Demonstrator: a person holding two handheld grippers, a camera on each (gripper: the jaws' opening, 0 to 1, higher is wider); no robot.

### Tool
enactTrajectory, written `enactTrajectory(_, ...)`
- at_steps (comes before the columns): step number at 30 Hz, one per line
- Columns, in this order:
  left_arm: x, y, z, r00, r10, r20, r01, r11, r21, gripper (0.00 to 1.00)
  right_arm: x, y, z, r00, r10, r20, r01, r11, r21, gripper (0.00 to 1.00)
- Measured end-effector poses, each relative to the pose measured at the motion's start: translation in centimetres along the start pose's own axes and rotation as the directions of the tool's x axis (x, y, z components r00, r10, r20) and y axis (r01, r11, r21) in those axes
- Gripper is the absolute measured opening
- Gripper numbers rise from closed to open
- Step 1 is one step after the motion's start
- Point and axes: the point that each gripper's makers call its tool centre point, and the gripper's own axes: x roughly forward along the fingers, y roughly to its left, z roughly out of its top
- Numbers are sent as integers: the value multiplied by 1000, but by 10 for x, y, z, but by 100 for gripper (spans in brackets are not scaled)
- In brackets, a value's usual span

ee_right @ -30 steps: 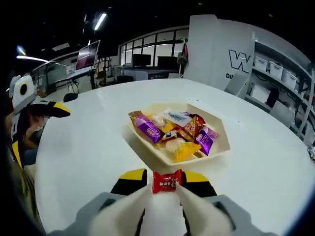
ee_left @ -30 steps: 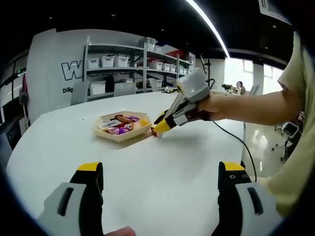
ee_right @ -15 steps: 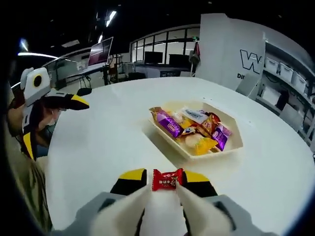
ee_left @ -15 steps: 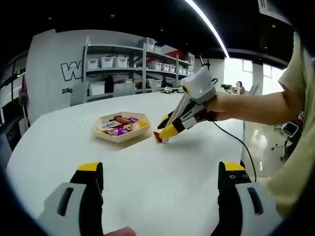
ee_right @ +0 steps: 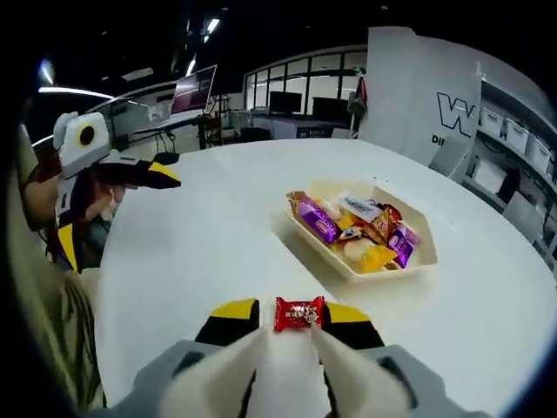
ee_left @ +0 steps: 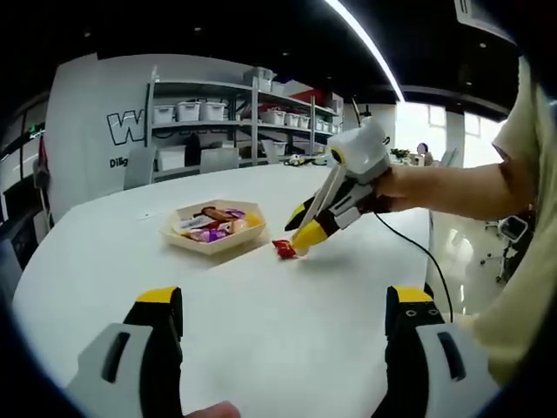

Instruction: Place the target food into the container with the food tongs after gripping and lifting it, then release it inside without dropping or visibly crushing the food.

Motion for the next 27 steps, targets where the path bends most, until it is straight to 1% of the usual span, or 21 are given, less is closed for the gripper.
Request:
enactTrajectory(5, 0, -1, 1, 1000, -2, 2, 2, 1000, 1, 94, 3, 8, -5, 1000, 27, -15, -28, 999, -20, 23)
enactTrajectory(15, -1, 0, 1, 1000, 2, 4, -2, 1000, 0, 94, 10, 19, 3, 998, 59, -8, -59, 997, -52, 23)
enactTrajectory(27, -2, 2, -2, 1000, 6, 3, -6, 1000, -8, 94, 18, 26, 11, 995, 97, 2, -96, 992, -88, 23)
